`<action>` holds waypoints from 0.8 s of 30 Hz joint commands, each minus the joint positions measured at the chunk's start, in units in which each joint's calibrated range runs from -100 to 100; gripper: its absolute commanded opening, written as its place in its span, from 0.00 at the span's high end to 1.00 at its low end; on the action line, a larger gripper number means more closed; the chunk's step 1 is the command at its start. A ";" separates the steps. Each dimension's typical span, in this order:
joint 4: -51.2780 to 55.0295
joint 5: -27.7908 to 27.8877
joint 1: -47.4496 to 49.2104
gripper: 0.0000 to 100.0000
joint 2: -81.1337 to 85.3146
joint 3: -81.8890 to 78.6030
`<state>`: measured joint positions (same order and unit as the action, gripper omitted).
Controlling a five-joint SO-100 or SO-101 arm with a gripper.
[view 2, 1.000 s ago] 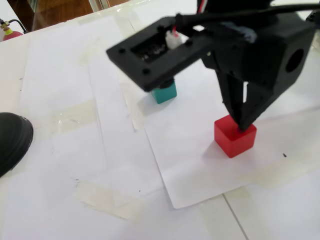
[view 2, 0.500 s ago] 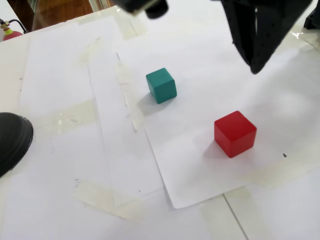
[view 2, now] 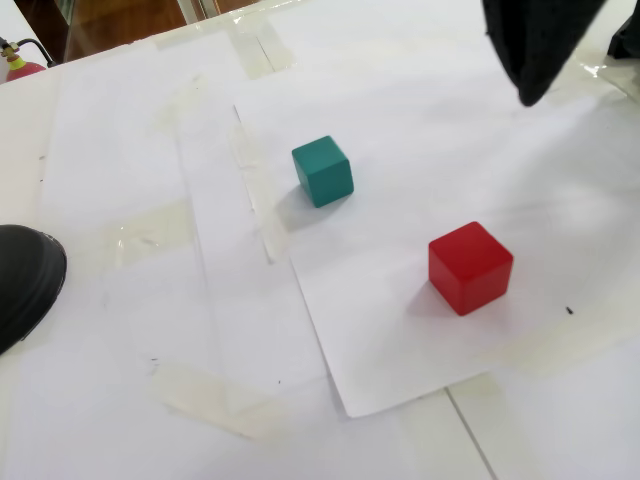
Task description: Put the red cube on the top of the blue cube.
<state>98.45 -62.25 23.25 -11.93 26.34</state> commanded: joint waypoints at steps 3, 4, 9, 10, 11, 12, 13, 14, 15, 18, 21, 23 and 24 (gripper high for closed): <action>-1.47 -4.35 3.78 1.00 3.86 -0.61; -1.47 -4.59 3.86 1.00 3.52 -0.61; -2.45 -4.69 3.86 1.00 1.12 -0.61; -2.69 -4.69 3.70 1.00 0.51 -0.61; -2.94 -4.69 3.63 1.00 0.00 -0.61; -3.35 -4.64 3.55 1.00 -0.43 -0.61; -3.84 -4.64 3.48 1.00 -0.94 -0.61; -4.24 -4.64 3.40 1.00 -1.46 -0.61; -4.65 -4.59 3.33 1.00 -1.89 -0.61; -6.12 -4.49 3.10 1.00 -3.01 -1.24; -7.34 -3.42 2.57 1.00 -3.18 -2.33; -7.59 -2.93 2.34 1.00 -3.18 -2.69; -7.59 -2.78 2.27 1.00 -3.18 -2.79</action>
<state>92.19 -66.25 26.54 -16.18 23.72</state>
